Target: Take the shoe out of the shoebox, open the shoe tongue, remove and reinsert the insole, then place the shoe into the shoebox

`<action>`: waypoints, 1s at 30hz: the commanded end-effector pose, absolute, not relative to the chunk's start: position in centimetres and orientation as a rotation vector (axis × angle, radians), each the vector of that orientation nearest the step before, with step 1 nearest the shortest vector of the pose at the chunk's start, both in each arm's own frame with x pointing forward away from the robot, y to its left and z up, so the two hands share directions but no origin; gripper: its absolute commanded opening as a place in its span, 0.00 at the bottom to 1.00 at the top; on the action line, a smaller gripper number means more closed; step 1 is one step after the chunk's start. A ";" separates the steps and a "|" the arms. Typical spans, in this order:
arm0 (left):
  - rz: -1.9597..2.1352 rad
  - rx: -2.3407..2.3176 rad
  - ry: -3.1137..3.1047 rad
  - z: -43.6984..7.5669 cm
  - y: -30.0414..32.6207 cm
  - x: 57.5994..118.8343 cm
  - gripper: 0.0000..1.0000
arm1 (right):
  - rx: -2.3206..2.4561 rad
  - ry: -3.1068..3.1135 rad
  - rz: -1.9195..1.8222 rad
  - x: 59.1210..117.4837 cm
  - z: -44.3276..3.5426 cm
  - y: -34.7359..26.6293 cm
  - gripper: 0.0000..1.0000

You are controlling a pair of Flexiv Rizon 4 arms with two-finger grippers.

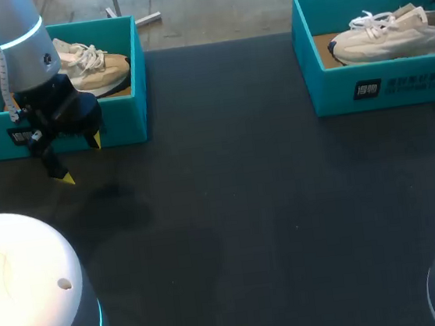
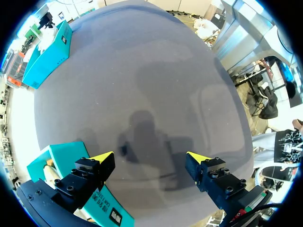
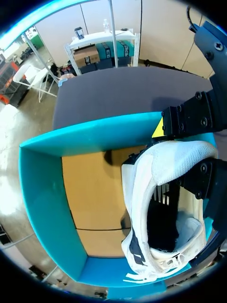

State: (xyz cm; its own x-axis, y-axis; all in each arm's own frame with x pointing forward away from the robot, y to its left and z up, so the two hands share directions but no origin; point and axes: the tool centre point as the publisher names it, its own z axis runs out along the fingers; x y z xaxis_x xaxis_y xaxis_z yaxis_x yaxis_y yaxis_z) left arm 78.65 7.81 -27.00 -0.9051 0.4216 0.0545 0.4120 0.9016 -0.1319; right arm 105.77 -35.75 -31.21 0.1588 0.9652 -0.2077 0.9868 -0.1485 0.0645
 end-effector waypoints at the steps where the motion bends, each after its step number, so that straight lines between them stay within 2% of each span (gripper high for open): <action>1: 0.176 -0.656 -2.986 -27.0 7.9 78.5 1.00 | 2.241 1.927 -0.176 105.7 -31.6 -35.7 0.00; 30: 0.176 -0.656 -2.986 -27.0 7.9 78.5 1.00 | 2.269 1.923 -0.205 104.2 -35.6 -34.7 0.00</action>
